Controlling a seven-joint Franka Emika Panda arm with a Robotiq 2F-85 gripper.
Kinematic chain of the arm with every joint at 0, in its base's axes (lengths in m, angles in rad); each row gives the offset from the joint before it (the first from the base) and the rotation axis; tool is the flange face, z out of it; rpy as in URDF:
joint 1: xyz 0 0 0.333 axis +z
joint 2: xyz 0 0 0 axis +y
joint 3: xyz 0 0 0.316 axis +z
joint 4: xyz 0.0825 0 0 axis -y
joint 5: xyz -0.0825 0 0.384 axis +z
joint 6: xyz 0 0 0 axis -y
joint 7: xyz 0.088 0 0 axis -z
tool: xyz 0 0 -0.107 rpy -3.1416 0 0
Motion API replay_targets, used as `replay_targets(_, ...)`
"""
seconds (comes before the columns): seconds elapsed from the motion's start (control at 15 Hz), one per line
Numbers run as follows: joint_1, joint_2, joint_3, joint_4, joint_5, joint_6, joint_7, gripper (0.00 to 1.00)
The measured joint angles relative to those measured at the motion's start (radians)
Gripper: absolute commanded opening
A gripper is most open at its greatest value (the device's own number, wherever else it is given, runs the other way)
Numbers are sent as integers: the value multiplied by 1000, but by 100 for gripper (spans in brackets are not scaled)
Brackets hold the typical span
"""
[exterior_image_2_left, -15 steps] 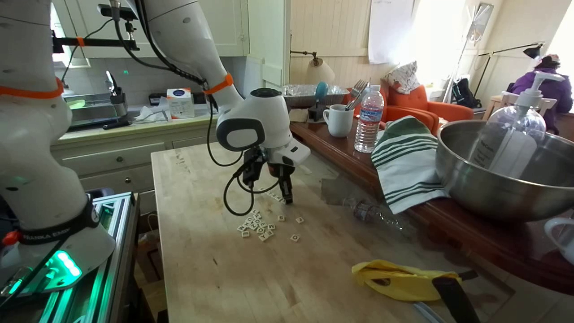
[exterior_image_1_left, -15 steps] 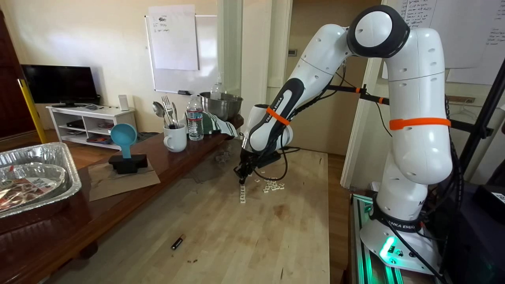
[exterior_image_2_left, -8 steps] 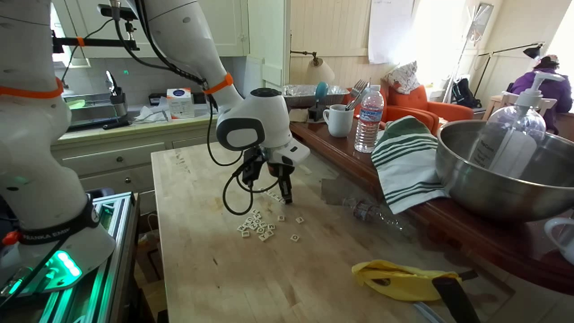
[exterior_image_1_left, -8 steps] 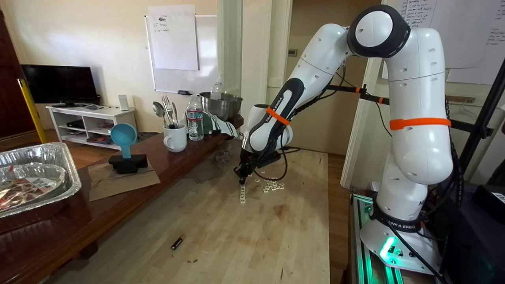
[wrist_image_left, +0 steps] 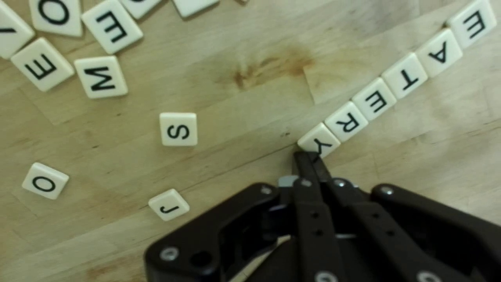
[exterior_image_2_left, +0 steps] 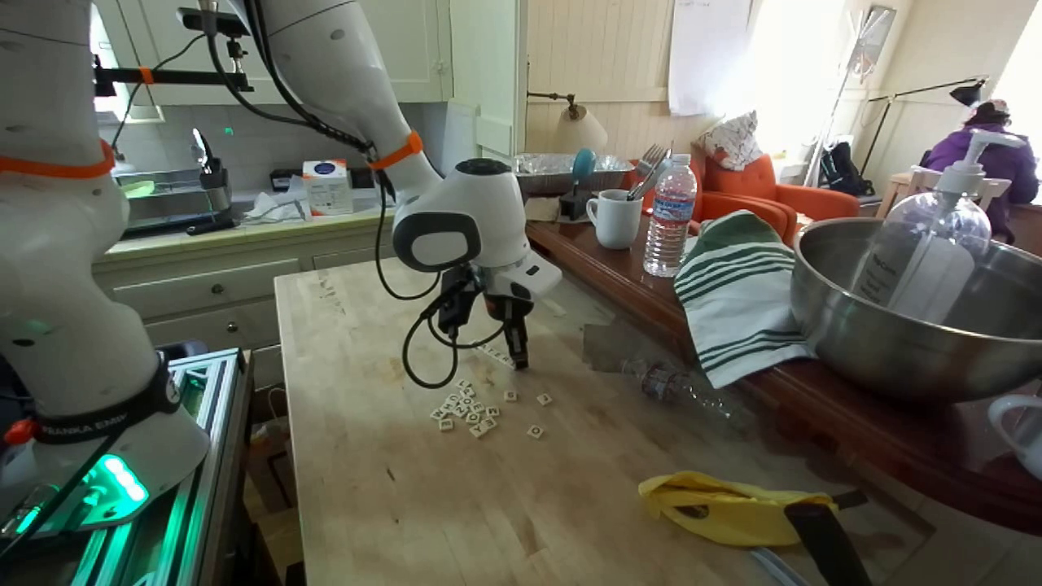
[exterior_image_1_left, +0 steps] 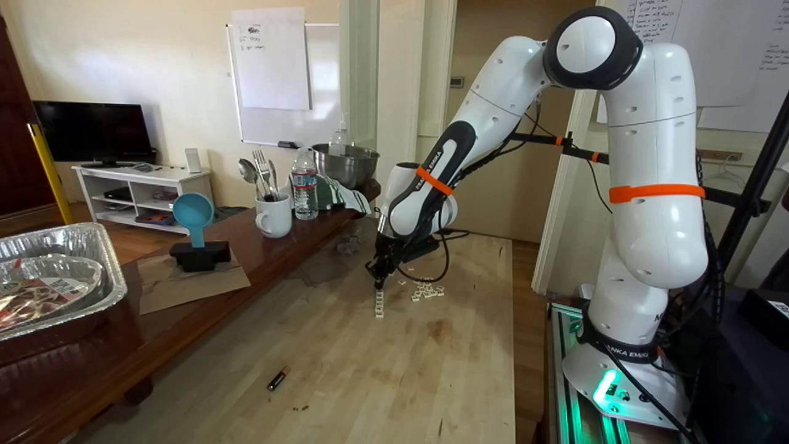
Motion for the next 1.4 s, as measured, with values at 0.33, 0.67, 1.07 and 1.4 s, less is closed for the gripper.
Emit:
replay_targets(0.33, 1, -5, -1, -1, 0, -14, 0, 0)
replay_targets(0.67, 1, -6, -4, -3, 0, -15, 0, 0)
replay_targets(1.07, -4, -16, -1, -4, 15, -15, -2, 0)
replay_targets(1.4, -15, -50, 29, -9, 69, -15, -45, 0)
